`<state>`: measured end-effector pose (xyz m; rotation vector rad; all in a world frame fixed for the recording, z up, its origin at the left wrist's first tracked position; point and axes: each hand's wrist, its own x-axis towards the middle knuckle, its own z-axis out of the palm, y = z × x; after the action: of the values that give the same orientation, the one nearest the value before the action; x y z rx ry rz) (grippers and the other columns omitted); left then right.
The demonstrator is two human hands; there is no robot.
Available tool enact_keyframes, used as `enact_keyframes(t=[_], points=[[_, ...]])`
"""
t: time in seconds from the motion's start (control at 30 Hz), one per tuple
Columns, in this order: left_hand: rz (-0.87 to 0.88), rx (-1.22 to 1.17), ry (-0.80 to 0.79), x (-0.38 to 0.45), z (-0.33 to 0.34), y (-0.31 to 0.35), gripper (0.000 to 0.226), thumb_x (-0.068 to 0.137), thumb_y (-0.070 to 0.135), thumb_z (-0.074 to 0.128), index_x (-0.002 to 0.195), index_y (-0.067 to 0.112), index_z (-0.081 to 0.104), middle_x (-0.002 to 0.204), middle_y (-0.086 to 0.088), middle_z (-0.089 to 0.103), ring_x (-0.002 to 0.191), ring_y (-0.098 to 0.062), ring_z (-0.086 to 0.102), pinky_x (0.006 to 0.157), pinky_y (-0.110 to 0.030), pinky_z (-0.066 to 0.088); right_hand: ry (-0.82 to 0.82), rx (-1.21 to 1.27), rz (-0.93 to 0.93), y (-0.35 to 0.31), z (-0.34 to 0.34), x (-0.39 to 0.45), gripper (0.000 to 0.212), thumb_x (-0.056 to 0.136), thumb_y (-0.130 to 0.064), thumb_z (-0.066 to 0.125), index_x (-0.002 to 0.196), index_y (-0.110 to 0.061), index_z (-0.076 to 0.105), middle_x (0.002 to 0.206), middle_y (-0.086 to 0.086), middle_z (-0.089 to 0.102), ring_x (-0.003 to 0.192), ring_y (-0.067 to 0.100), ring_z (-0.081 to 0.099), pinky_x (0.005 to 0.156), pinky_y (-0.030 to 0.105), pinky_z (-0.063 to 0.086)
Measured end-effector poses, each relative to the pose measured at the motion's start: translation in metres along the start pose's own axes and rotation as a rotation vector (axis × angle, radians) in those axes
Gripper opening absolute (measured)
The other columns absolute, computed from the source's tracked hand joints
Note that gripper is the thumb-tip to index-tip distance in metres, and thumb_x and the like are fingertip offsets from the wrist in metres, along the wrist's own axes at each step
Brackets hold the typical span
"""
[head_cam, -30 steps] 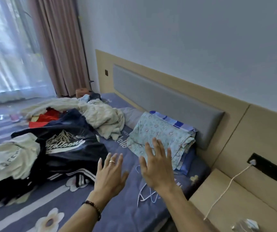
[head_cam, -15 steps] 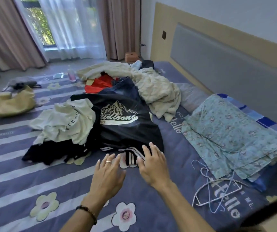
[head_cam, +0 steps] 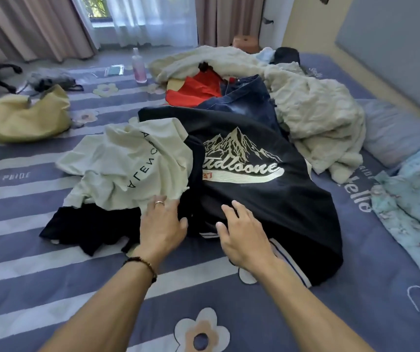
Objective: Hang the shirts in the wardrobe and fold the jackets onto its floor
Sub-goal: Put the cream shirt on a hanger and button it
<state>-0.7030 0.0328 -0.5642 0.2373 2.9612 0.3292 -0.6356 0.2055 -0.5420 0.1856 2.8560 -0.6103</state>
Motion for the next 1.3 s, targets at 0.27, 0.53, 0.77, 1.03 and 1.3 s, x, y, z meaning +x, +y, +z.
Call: enact_keyframes(t=[0.27, 0.53, 0.77, 1.03, 1.3], points=[[-0.019, 0.054, 0.078, 0.065, 0.060, -0.060, 0.019, 0.093, 0.028, 0.054, 0.110, 0.020, 0.058, 0.131, -0.005, 0.049, 0.123, -0.031, 0.045, 0.094, -0.042, 0.040, -0.049, 0.100, -0.008, -0.014, 0.048, 0.069, 0.050, 0.104, -0.037, 0.035, 0.150, -0.017, 0.034, 0.158, 0.003, 0.026, 0.144, 0.019, 0.025, 0.116, 0.037, 0.028], [0.207, -0.691, -0.120, 0.021, 0.020, -0.027, 0.007, 0.099, 0.025, 0.052, 0.098, 0.020, 0.055, 0.089, 0.001, 0.062, 0.086, -0.019, 0.058, 0.076, -0.038, 0.048, -0.065, 1.061, 0.390, -0.048, 0.027, 0.097, 0.066, 0.077, -0.061, 0.058, 0.117, -0.009, 0.067, 0.117, 0.013, 0.070, 0.103, 0.021, 0.065, 0.093, 0.039, 0.049], [0.353, -0.611, -0.212, -0.026, -0.049, 0.014, 0.023, 0.100, 0.036, 0.050, 0.079, 0.032, 0.040, 0.078, 0.008, 0.056, 0.072, -0.008, 0.052, 0.067, -0.032, 0.043, 0.055, 1.294, 0.284, -0.048, -0.036, 0.045, 0.012, 0.088, -0.015, 0.069, 0.100, -0.012, 0.070, 0.100, 0.010, 0.075, 0.093, 0.027, 0.070, 0.086, 0.042, 0.056], [0.456, -0.384, 0.251, -0.049, -0.125, 0.090, 0.044, 0.092, 0.009, 0.058, 0.133, 0.021, 0.051, 0.122, -0.010, 0.056, 0.118, -0.029, 0.047, 0.092, -0.041, 0.045, 0.118, 1.053, 0.158, 0.003, -0.119, -0.071, 0.007, 0.091, -0.007, 0.065, 0.097, -0.006, 0.068, 0.091, 0.007, 0.071, 0.081, 0.018, 0.064, 0.075, 0.032, 0.052], [0.986, -0.260, -0.445, -0.122, -0.077, 0.255, 0.022, 0.083, 0.032, 0.073, 0.098, 0.026, 0.058, 0.107, 0.003, 0.058, 0.115, -0.028, 0.055, 0.094, -0.040, 0.044, 0.109, 0.916, 0.345, 0.125, -0.186, -0.234, 0.014, 0.081, -0.013, 0.076, 0.070, -0.015, 0.069, 0.069, 0.003, 0.059, 0.064, 0.012, 0.052, 0.058, 0.024, 0.039]])
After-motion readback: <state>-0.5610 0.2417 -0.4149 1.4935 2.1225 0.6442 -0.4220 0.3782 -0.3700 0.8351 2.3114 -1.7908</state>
